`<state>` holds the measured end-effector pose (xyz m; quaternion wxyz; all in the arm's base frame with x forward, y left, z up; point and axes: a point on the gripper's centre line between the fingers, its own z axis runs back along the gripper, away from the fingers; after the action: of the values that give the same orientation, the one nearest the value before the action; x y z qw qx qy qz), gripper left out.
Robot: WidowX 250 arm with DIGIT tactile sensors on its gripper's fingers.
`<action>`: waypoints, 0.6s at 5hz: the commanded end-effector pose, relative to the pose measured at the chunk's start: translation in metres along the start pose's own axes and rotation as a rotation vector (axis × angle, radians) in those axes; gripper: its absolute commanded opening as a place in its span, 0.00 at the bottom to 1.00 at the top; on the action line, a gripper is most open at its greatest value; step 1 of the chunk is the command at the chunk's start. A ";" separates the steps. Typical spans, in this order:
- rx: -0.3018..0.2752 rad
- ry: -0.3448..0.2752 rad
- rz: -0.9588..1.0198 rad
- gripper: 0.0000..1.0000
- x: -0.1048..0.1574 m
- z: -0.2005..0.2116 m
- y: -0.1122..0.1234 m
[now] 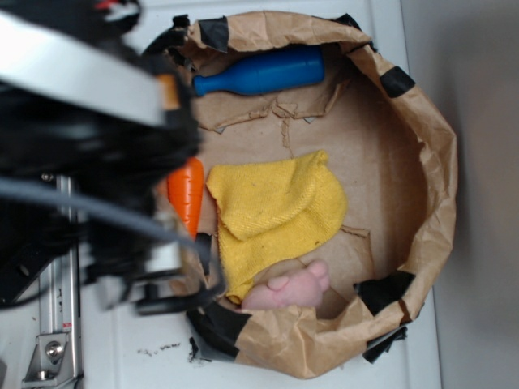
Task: Grab the yellow cloth.
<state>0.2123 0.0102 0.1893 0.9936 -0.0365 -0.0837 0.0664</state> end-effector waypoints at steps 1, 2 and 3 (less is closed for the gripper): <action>0.087 0.175 -0.062 1.00 0.016 -0.095 -0.007; 0.136 0.268 -0.091 1.00 -0.008 -0.136 -0.012; 0.169 0.266 -0.029 0.52 -0.008 -0.165 -0.016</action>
<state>0.2370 -0.0130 0.0267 0.9953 0.0400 0.0700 0.0544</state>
